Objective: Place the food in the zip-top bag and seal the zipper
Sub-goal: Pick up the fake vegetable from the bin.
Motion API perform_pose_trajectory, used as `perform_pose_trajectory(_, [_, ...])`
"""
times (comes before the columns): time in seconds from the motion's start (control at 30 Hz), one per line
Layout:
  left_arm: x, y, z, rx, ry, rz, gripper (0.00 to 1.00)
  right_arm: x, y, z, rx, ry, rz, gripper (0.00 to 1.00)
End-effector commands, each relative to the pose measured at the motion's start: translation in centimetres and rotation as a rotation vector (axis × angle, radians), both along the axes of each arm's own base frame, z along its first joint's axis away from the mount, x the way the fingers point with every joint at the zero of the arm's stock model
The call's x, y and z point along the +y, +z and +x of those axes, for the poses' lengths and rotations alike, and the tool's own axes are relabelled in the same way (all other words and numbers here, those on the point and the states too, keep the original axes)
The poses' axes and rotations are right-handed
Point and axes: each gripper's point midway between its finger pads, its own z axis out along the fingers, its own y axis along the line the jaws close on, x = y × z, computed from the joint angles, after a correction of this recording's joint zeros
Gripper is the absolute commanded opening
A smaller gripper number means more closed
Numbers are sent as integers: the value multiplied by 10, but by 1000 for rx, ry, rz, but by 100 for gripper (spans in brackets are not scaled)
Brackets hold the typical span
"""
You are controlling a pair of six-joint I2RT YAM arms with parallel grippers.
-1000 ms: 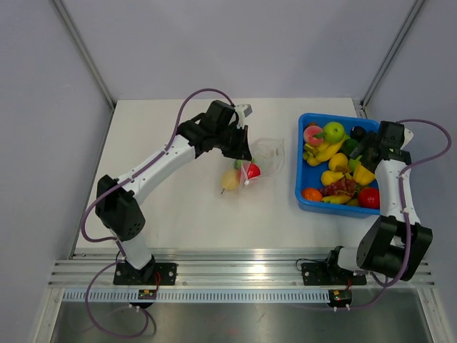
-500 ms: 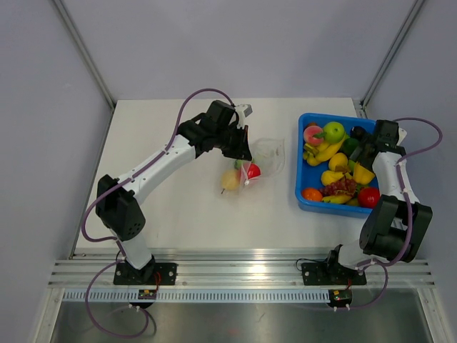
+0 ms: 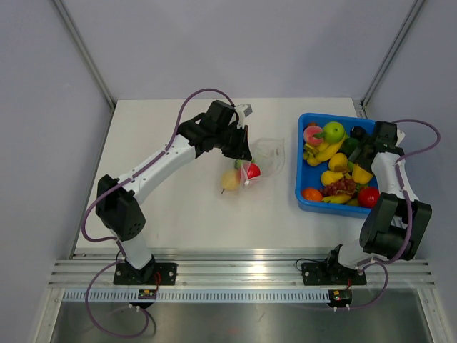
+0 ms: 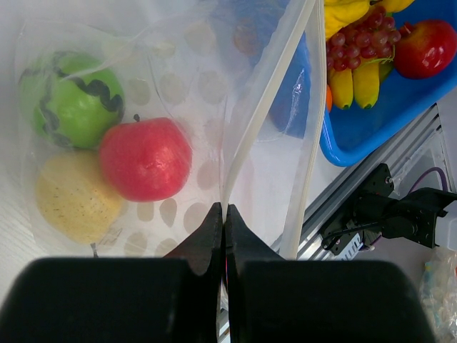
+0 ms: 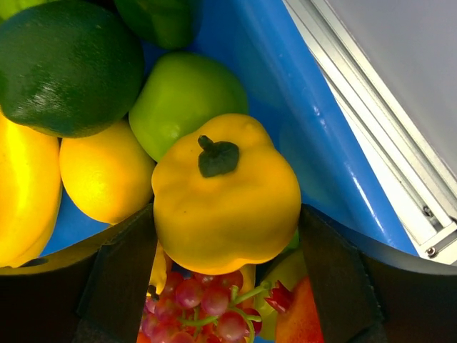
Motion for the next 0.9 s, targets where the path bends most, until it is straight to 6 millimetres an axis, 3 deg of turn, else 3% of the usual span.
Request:
perform_pose_trajectory(0.0, [-5,20,5,-53,-5,-54,0,-2,-2,4,-22,-9,0,82])
perform_pose_trajectory(0.1, [-4,21,4,-54,-4,-55,0,-3,0,5,-27,-12,-3,74])
perform_pose_trajectory(0.17, [-4,21,4,-56,-2,-53,0,-2,3,2,-10,-20,5,63])
perform_pose_trajectory(0.2, [-4,22,4,-56,-2,-53,0,-3,11,4,-22,-24,0,50])
perform_pose_trajectory(0.3, [-3,23,4,-59,0,-52,0,-1,37,1,-61,-30,-3,38])
perform_pose_trajectory(0.47, [-5,27,6,-65,1,-60,0,13,90,-8,-186,-18,22,36])
perform_pose_trajectory(0.57, [-8,31,10,-68,-1,-60,0,34,113,-13,-247,34,94,36])
perform_pose_trajectory(0.87, [-30,49,16,-51,-50,-124,0,86,165,-28,-400,228,227,36])
